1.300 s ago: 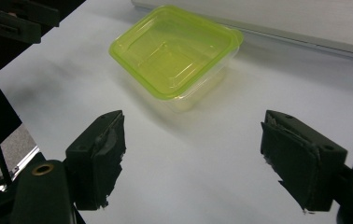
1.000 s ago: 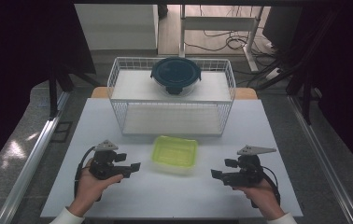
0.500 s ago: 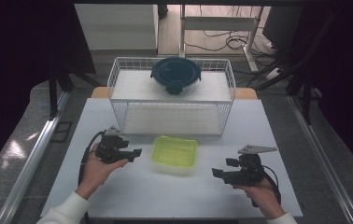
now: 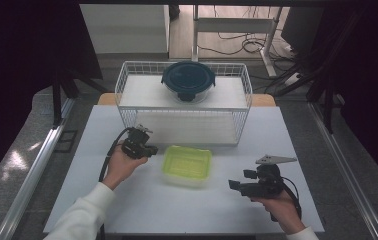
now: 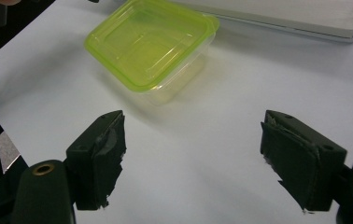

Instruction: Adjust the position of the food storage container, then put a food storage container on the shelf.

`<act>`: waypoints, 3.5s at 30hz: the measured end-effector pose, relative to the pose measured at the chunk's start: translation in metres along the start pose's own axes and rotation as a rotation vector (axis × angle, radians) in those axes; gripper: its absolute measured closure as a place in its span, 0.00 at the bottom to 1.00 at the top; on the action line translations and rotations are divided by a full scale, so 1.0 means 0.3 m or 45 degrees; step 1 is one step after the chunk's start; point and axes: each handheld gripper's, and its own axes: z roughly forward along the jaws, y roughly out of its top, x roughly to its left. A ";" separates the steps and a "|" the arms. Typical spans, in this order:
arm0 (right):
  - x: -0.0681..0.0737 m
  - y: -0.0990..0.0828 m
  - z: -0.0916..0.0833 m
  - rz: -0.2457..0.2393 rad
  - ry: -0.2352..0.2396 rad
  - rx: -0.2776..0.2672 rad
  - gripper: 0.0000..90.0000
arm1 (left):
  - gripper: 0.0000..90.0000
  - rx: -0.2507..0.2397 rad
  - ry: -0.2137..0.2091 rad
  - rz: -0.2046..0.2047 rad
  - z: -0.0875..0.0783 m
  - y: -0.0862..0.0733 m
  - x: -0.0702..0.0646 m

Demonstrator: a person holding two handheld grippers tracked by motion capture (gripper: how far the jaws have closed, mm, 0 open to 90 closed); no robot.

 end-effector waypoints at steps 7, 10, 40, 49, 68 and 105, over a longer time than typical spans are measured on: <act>-0.009 -0.005 0.005 0.005 -0.011 0.012 0.24 | 1.00 0.062 0.008 0.000 0.071 0.024 -0.002; -0.012 -0.006 0.005 0.005 -0.014 0.014 0.24 | 1.00 0.076 -0.024 -0.007 0.095 0.015 -0.012; -0.026 -0.003 -0.007 0.047 -0.004 -0.007 0.24 | 1.00 0.106 -0.155 0.029 0.107 -0.039 -0.107; -0.028 -0.004 -0.005 0.046 -0.005 -0.005 0.24 | 1.00 0.117 -0.181 0.041 0.132 -0.032 -0.137; -0.038 -0.007 -0.011 0.049 -0.003 -0.015 0.24 | 0.99 -0.006 -0.159 -0.033 0.072 -0.077 -0.100; -0.079 0.028 -0.010 0.053 -0.067 -0.012 0.26 | 0.29 -0.182 -0.205 -0.165 -0.060 -0.113 -0.121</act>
